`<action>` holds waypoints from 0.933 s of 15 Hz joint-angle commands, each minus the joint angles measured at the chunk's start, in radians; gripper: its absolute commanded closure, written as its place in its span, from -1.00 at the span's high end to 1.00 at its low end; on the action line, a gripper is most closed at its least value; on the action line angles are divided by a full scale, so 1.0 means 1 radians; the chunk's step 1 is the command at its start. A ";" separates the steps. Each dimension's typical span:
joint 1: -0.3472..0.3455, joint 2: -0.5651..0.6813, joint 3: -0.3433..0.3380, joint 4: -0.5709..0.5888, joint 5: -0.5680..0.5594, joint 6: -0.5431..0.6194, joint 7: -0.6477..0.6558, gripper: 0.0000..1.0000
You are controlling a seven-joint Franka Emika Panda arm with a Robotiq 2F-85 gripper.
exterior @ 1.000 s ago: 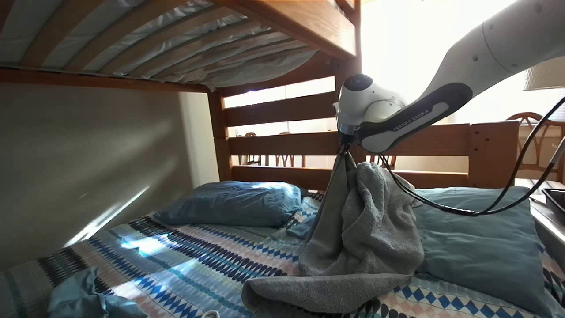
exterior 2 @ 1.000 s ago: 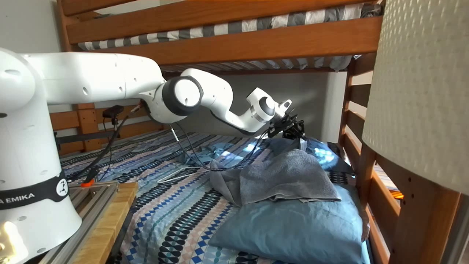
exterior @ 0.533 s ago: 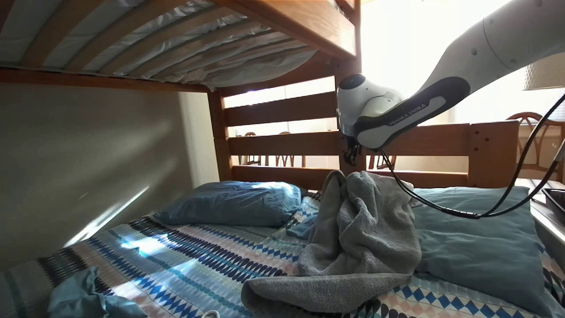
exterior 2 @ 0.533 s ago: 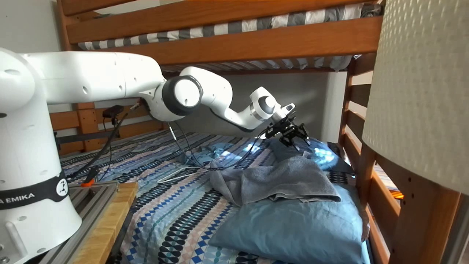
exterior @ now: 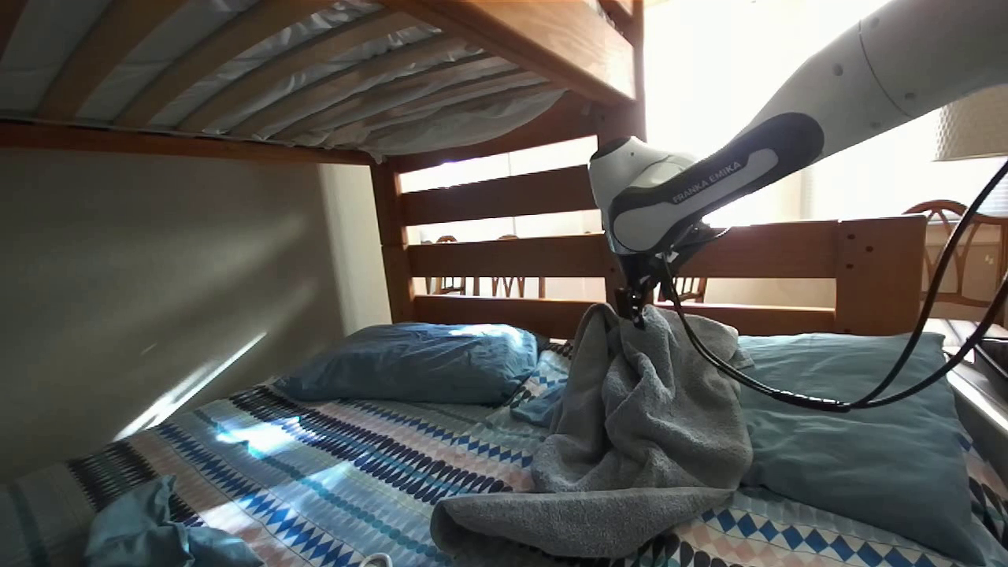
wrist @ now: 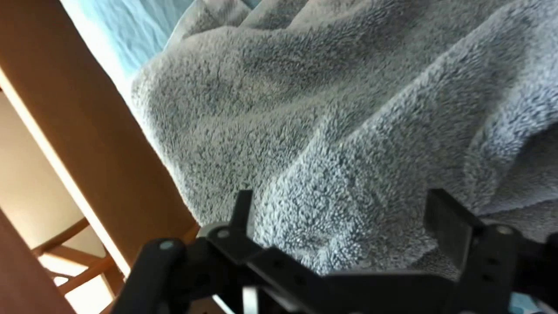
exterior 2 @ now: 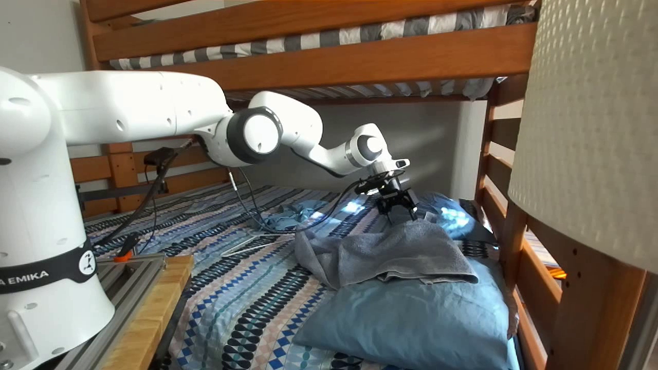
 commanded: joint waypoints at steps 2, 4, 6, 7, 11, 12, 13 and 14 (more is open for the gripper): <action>-0.032 0.006 0.029 0.000 0.065 -0.002 0.169 1.00; -0.047 0.014 0.031 0.000 0.079 0.033 0.249 0.92; -0.064 0.028 0.036 0.000 0.088 0.081 0.281 0.96; -0.072 0.037 0.043 0.000 0.094 0.112 0.274 0.83; -0.091 0.029 0.071 -0.061 0.087 0.191 0.277 0.15; -0.094 0.030 0.077 -0.067 0.085 0.198 0.277 0.01; -0.097 0.030 0.084 -0.070 0.085 0.202 0.277 -0.16; -0.096 0.030 0.086 -0.072 0.082 0.198 0.281 -0.28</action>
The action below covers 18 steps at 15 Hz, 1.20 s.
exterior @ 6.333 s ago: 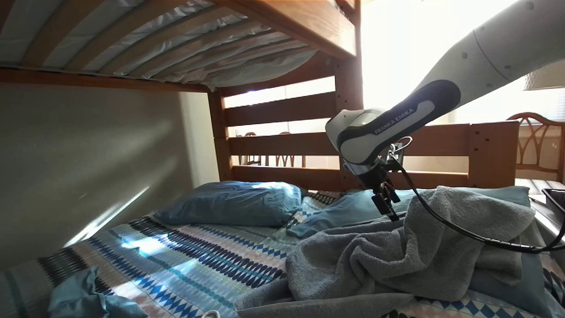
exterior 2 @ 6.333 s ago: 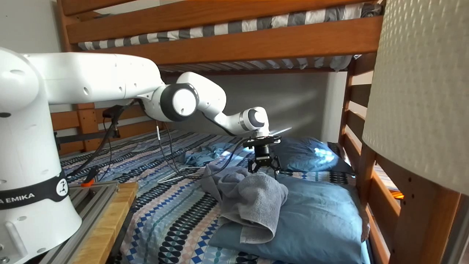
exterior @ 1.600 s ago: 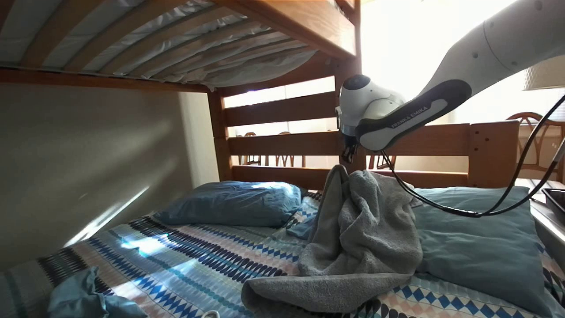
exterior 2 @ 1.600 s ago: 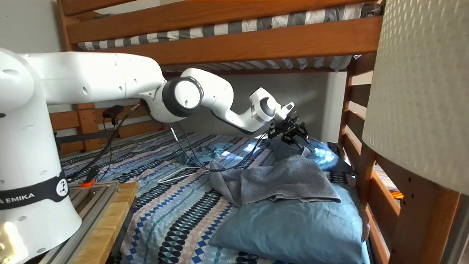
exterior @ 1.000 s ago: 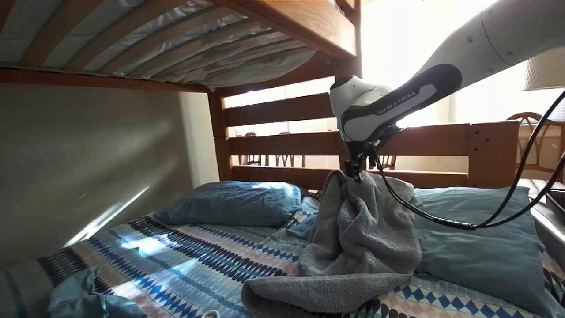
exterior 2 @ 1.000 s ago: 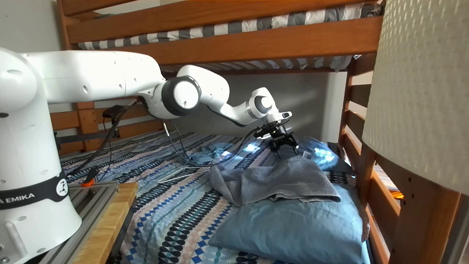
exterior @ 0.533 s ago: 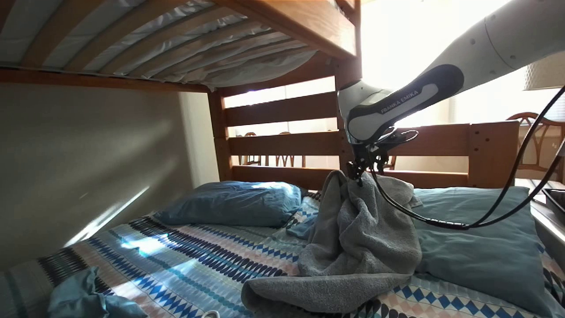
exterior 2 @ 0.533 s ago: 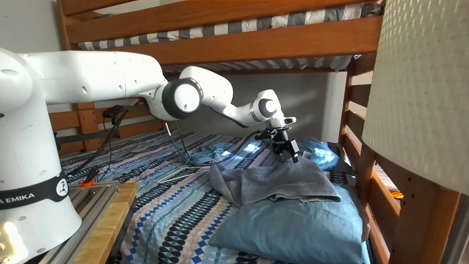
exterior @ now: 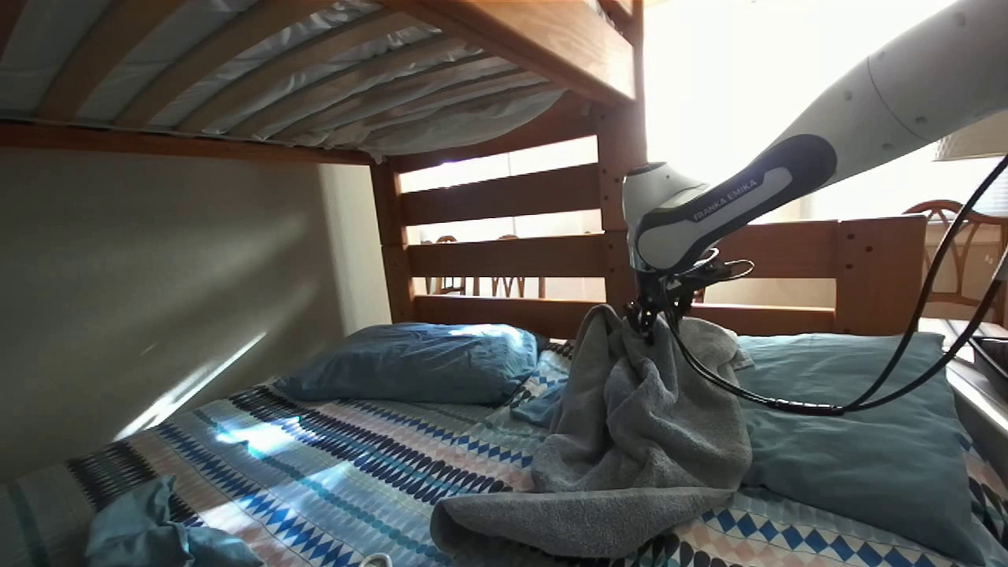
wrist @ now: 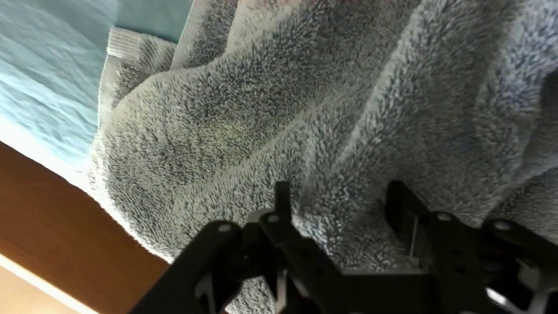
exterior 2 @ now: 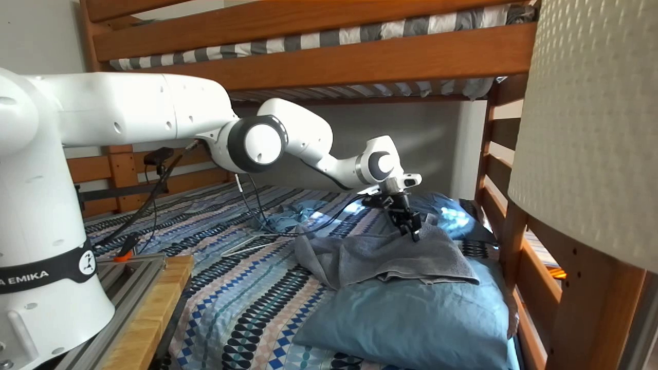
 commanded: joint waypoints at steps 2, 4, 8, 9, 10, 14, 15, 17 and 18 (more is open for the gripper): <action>0.002 0.000 0.014 -0.012 0.011 -0.007 0.031 -0.57; 0.036 0.000 -0.035 0.005 0.002 -0.090 0.088 -0.85; 0.123 -0.004 -0.120 0.041 -0.043 -0.316 0.276 -1.00; 0.144 -0.005 -0.130 0.046 -0.049 -0.373 0.322 -0.96; 0.166 -0.008 -0.137 0.054 -0.054 -0.433 0.368 -0.96; 0.242 -0.045 -0.153 0.060 -0.045 -0.682 0.538 -0.96; 0.246 -0.056 -0.149 0.062 -0.038 -0.742 0.570 -0.96; 0.245 -0.077 -0.139 0.066 -0.025 -0.850 0.632 -0.96; 0.242 -0.090 -0.134 0.067 -0.019 -0.898 0.666 -0.96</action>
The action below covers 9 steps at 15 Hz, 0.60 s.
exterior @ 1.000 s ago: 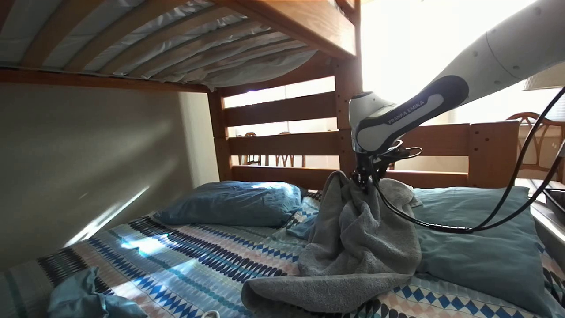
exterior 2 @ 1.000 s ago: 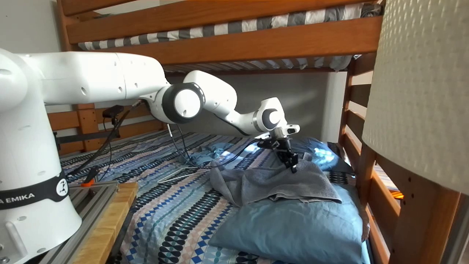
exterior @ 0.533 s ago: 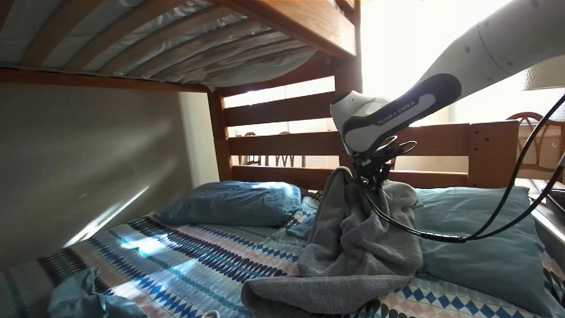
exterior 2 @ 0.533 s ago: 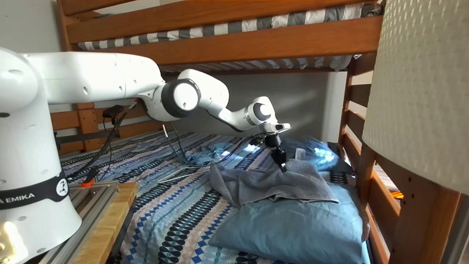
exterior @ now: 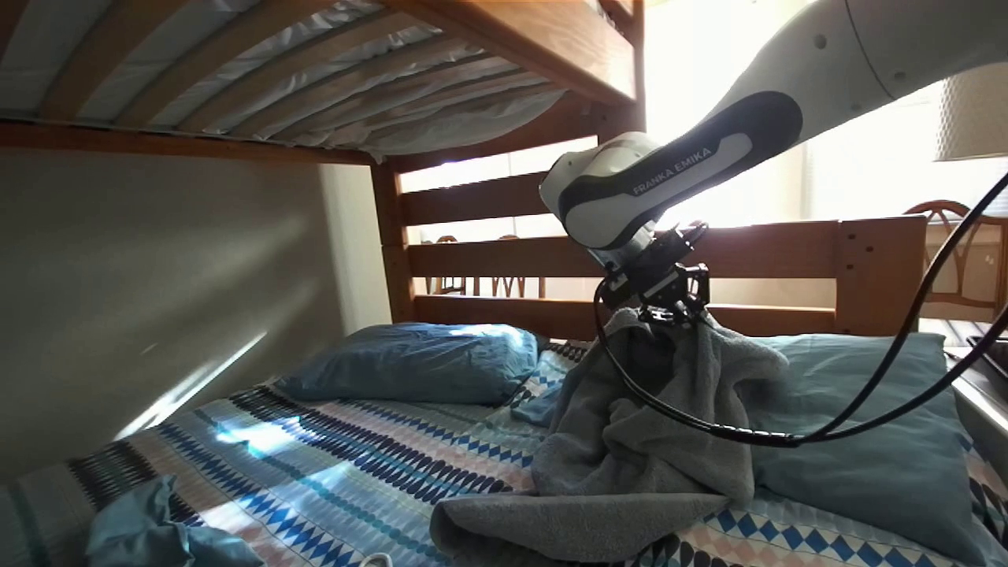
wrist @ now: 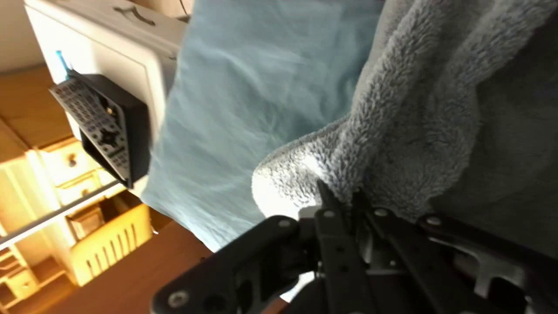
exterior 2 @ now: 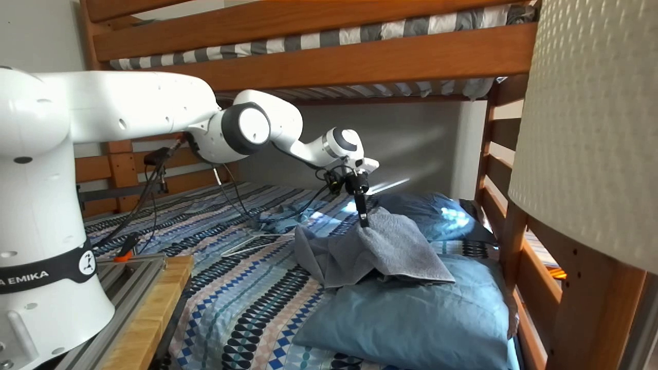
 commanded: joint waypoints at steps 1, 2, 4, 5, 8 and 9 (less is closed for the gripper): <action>-0.013 -0.056 0.020 0.001 0.019 -0.175 0.121 -0.96; -0.018 -0.068 0.025 0.001 0.023 -0.219 0.155 -0.96; -0.027 -0.093 0.036 0.002 0.036 -0.296 0.234 -0.96; -0.031 -0.105 0.044 0.002 0.045 -0.328 0.277 -0.96; -0.036 -0.136 0.079 0.002 0.084 -0.419 0.424 -0.96; -0.042 -0.144 0.093 0.002 0.102 -0.442 0.472 -0.96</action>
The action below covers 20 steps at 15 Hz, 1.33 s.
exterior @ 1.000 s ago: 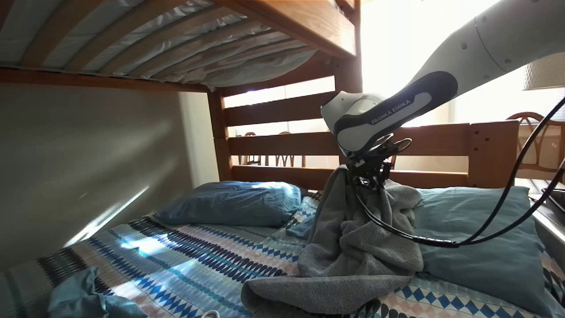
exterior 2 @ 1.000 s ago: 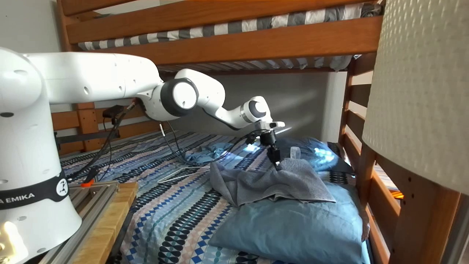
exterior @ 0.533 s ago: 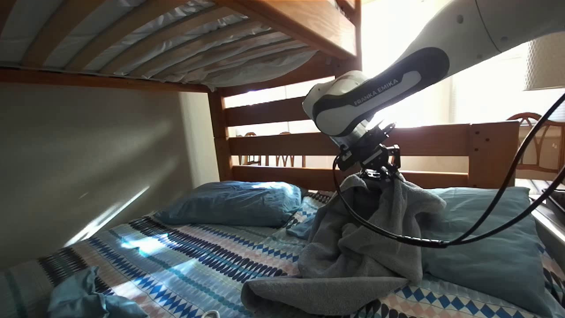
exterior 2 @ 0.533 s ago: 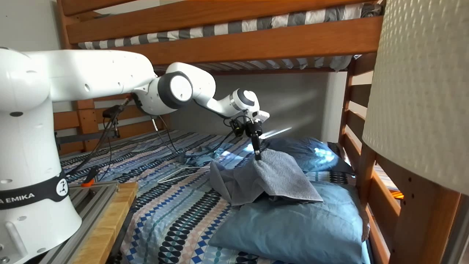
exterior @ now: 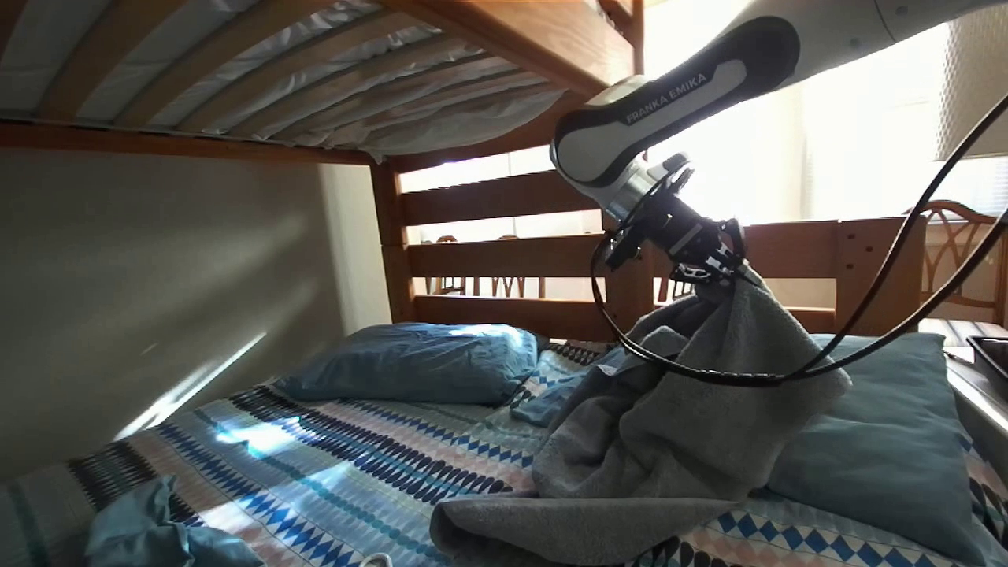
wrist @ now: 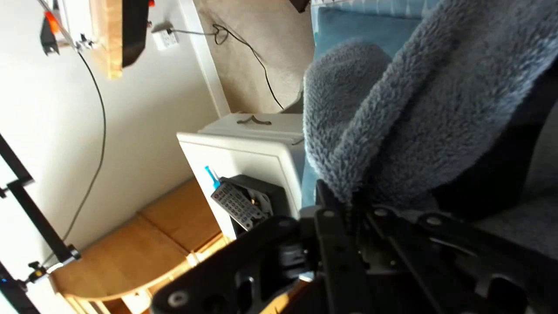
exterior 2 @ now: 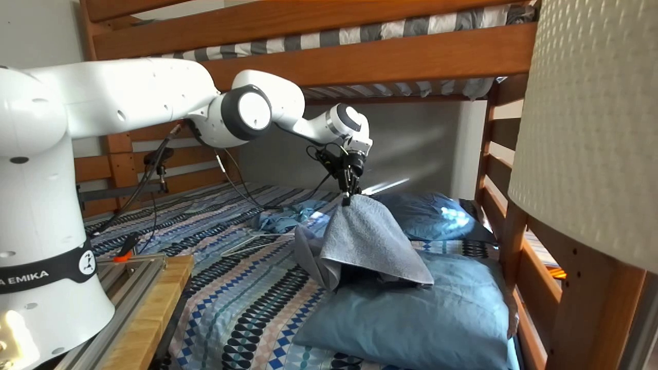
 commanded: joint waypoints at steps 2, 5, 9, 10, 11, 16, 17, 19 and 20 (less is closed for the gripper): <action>-0.029 -0.050 0.076 0.000 0.099 -0.116 0.233 -0.32; -0.052 -0.059 0.113 0.000 0.145 -0.129 0.350 -0.05; -0.050 -0.046 0.126 -0.001 0.077 -0.089 0.151 0.49; -0.050 -0.039 0.126 -0.001 0.070 -0.076 0.102 0.65; -0.046 -0.030 0.121 -0.001 0.060 -0.059 0.044 0.78; -0.036 0.032 0.110 -0.014 0.025 0.086 -0.212 1.00; -0.034 0.051 0.107 -0.014 0.017 0.124 -0.260 1.00; -0.030 0.088 0.101 -0.016 0.000 0.183 -0.358 1.00; -0.026 0.104 0.094 -0.016 -0.011 0.213 -0.405 1.00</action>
